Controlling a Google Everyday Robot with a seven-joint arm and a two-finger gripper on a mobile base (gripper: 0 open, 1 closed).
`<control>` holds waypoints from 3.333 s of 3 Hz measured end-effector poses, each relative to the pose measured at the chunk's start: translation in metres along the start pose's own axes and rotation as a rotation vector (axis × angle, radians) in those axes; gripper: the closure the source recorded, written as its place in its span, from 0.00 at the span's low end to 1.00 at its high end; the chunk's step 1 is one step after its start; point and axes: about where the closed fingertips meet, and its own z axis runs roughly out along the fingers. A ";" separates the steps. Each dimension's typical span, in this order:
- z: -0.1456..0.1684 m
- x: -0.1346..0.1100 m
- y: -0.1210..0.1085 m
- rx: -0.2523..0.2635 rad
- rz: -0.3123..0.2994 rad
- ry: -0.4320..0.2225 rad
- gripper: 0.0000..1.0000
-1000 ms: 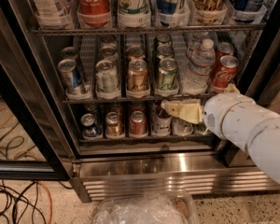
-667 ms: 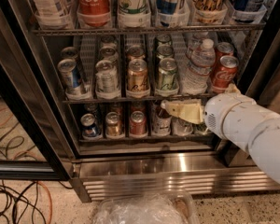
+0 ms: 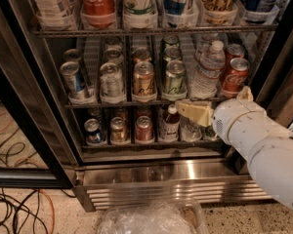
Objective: Pick water bottle from middle shelf of fridge
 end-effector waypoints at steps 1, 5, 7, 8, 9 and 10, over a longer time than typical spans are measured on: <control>0.005 -0.001 -0.008 0.059 -0.084 -0.090 0.00; 0.023 0.024 0.001 0.046 0.018 -0.294 0.00; 0.027 0.022 0.002 0.059 0.089 -0.318 0.00; 0.055 0.023 0.009 0.114 0.198 -0.376 0.00; 0.055 0.022 0.008 0.119 0.199 -0.380 0.00; 0.056 0.025 0.007 0.131 0.168 -0.374 0.00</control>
Offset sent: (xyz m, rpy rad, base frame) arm 0.0238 -0.0082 -0.0287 -0.1957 -0.2983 -0.0535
